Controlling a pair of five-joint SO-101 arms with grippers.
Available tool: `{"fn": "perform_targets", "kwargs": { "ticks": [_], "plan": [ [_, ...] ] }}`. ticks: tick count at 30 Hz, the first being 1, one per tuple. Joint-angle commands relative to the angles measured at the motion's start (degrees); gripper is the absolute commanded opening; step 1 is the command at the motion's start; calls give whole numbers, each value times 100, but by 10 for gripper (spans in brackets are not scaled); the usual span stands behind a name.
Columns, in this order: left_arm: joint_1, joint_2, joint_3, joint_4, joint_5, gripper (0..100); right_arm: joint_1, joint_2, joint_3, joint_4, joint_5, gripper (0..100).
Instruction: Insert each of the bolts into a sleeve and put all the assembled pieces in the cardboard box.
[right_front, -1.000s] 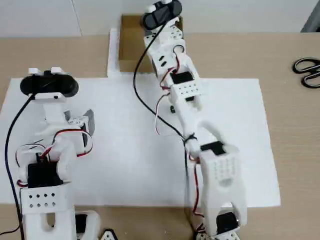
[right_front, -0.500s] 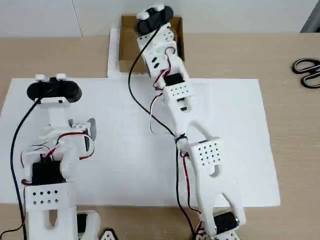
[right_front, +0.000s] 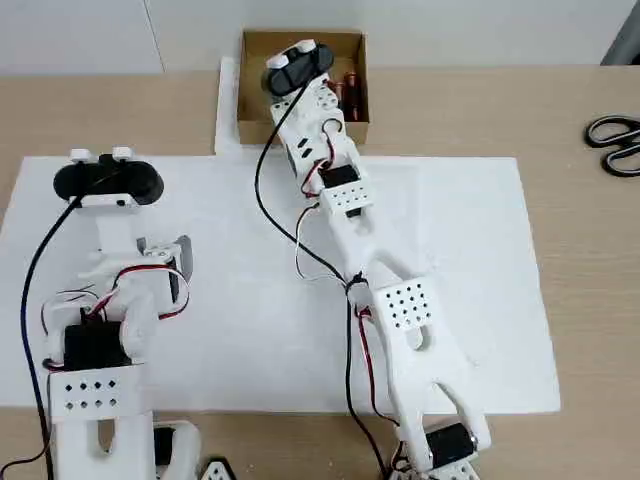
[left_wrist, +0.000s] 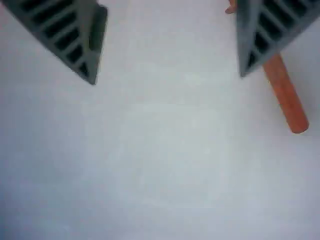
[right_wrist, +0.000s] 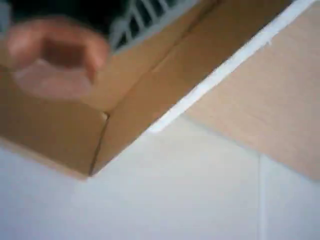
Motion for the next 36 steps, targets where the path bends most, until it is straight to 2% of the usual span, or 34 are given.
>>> {"fn": "perform_targets", "kwargs": {
  "ticks": [1, 5, 27, 32, 36],
  "plan": [
    [-9, -97, -4, -114, -18, 174, -119, -180, -440, -145, 79, 35],
    [-9, -97, -4, -114, -18, 174, -154, -180, -422, -136, 88, 116],
    [9, -97, -4, -105, -18, 174, -224, -224, -431, -136, 88, 125],
    [9, -97, -4, -105, -18, 174, -224, -215, -431, -136, 88, 228],
    [9, -97, -4, -97, -18, 174, -224, -215, -431, -136, 88, 235]
  ]
}}
